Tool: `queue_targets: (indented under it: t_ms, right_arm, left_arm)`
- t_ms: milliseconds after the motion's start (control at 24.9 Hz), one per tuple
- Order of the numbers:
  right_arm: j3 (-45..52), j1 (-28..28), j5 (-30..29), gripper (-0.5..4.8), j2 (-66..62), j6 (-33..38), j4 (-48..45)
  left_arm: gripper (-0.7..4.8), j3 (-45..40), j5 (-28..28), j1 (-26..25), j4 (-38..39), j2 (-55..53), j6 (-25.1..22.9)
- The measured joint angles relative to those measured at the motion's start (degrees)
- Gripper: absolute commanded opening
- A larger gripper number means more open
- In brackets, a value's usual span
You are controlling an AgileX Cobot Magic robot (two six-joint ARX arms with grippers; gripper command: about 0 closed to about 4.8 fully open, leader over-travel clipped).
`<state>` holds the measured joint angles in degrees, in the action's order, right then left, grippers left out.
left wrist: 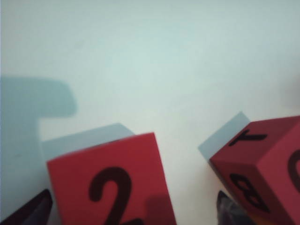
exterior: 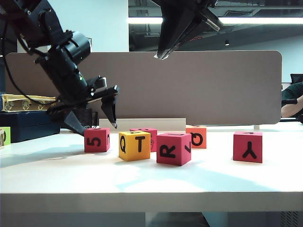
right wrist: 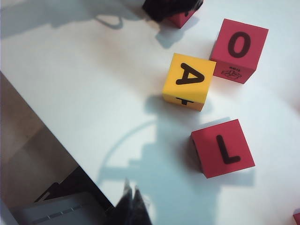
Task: Select the appropriate blocks from the scattered letter blocks on the table and arrange them in a row to spell out "2024".
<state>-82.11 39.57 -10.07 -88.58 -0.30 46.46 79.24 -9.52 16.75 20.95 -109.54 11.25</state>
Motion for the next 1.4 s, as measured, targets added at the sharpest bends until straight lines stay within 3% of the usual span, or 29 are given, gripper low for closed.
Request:
queue_targets:
  t_ms: [120, 240, 401, 441, 561, 681, 762, 842, 922, 1042, 1243, 1323, 1403]
  right_arm:
    - [0.0, 0.0, 0.42, -0.05, 0.0, 0.0, -0.02]
    - [0.0, 0.0, 6.47, -0.05, 0.0, 0.0, -1.07]
    - [-0.04, -1.57, 9.88, -0.05, -1.2, 0.0, -3.65]
    - [-0.04, -2.23, 9.9, -0.05, -2.14, 0.0, -4.48]
    - [-0.04, -3.02, 10.08, -0.05, -4.57, 0.0, -6.54]
    - [-0.02, -3.61, 10.14, -0.05, -8.5, 0.0, -9.09]
    - [-0.04, -3.76, 10.12, 0.25, -10.62, 0.0, -10.6]
    - [-0.04, -3.87, 10.12, 0.88, -12.15, -0.02, -12.13]
    - [-0.87, -3.89, 10.12, 0.91, -14.14, 0.22, -12.96]
    - [-10.38, -3.89, 10.1, 0.98, -19.21, 0.22, -9.49]
    - [-24.33, -4.0, 10.12, 2.86, -26.56, 0.46, -1.7]
    - [-28.7, -4.26, 10.05, 3.29, -28.96, 1.42, 0.74]
    - [-31.15, -4.59, 10.01, 3.38, -30.86, 1.75, 1.84]
  left_arm:
    - [4.79, 3.8, 3.54, -0.02, 4.5, 0.0, -1.42]
    - [4.79, 7.65, 7.26, -0.48, 10.21, 0.09, -3.45]
    - [4.79, 9.62, 7.8, -1.42, 12.48, 4.28, -5.7]
    - [3.92, 10.01, 7.78, -1.42, 12.52, 6.36, -6.62]
    - [2.45, 10.38, 6.86, -1.4, 12.48, 11.89, -9.73]
    - [2.36, 10.4, 4.87, -1.42, 13.44, 17.88, -10.43]
    - [2.36, 10.51, 3.5, -1.4, 13.97, 20.81, -10.51]
    - [2.36, 10.51, 2.71, -1.4, 15.28, 22.64, -10.56]
    - [2.36, 10.51, 1.66, -1.4, 16.81, 24.52, -10.56]
    - [2.36, 10.54, 0.55, -1.36, 19.43, 25.94, -10.56]
    - [2.36, 10.51, 0.52, -1.36, 23.69, 25.77, -10.56]
    - [2.36, 10.54, 0.55, -1.36, 23.87, 25.79, -10.56]
    - [2.37, 10.54, 0.52, -1.36, 23.87, 25.79, -10.56]
